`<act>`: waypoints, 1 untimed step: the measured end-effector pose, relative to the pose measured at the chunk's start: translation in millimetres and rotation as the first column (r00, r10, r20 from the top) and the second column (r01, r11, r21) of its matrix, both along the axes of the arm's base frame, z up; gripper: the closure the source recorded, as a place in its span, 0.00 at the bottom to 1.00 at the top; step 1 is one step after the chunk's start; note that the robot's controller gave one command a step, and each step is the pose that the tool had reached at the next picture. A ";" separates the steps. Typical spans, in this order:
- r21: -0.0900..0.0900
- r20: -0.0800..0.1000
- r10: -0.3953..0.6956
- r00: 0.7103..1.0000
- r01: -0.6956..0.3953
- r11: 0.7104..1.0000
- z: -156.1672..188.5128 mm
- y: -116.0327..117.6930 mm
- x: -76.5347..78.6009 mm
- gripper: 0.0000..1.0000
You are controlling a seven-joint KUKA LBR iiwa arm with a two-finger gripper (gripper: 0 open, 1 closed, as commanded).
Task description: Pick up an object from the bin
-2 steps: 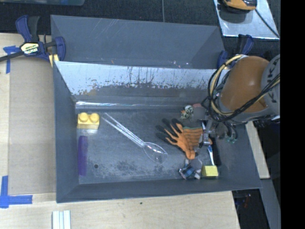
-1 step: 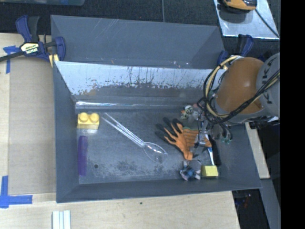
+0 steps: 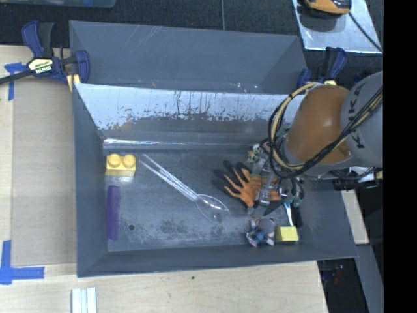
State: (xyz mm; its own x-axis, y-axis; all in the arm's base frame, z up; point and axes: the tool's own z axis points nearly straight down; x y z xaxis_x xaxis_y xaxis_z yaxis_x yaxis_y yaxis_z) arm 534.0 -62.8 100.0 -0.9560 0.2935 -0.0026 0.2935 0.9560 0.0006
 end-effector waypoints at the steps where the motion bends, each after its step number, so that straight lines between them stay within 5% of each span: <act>1: -0.005 0.010 0.056 0.998 -0.056 0.998 -30.2 5.5 11.2 0.00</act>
Offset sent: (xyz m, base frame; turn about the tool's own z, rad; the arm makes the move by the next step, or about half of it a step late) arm 0.0021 0.0103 -0.0300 0.2605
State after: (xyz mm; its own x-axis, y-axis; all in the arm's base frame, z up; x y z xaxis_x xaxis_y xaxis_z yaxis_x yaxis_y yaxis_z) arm 545.2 -57.3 69.7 -0.9709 0.2391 -0.0133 0.2391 0.9710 -0.0011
